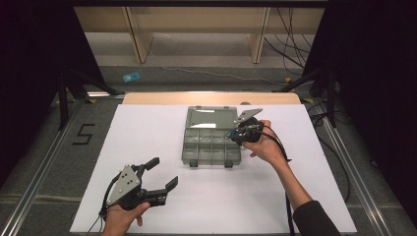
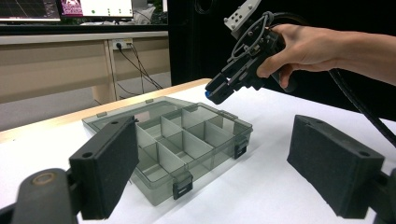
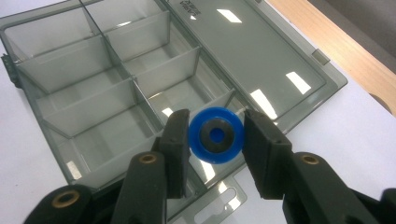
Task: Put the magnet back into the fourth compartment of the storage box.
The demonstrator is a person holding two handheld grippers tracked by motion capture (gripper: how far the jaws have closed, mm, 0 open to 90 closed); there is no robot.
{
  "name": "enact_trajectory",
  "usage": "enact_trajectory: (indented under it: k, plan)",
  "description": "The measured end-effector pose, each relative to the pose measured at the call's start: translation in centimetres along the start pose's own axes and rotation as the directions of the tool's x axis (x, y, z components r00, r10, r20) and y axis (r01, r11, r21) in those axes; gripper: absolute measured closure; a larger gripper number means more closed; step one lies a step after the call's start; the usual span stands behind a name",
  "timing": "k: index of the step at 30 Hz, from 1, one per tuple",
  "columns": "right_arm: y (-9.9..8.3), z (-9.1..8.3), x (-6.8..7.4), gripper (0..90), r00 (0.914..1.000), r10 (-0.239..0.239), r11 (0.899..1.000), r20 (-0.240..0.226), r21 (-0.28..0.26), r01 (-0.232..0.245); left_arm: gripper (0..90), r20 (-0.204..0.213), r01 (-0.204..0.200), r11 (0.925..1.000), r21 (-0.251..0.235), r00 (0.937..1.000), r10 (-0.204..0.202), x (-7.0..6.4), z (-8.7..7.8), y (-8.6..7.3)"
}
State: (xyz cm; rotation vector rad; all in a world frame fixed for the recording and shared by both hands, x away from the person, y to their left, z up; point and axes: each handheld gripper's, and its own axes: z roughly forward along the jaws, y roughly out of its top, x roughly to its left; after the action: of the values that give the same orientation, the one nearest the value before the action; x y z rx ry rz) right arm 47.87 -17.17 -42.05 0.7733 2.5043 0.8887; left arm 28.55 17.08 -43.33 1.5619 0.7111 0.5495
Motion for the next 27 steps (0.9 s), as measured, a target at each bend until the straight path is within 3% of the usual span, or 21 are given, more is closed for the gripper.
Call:
enact_trajectory:
  k: [23, 27]
  plan:
    - [-0.2, 2.2, -0.4, 62.3, 0.9999, 0.012, 1.000, 0.009, 0.013, -0.012, 15.7, -0.002, 0.007, 1.0000, 0.001, 1.0000, -0.007, 0.0, 0.0, 0.0]
    - [-0.2, 2.6, -0.4, 56.5, 0.9996, 0.022, 1.000, 0.016, -0.002, -0.022, 15.7, -0.001, 0.006, 1.0000, 0.000, 1.0000, -0.006, 0.0, 0.0, 0.0]
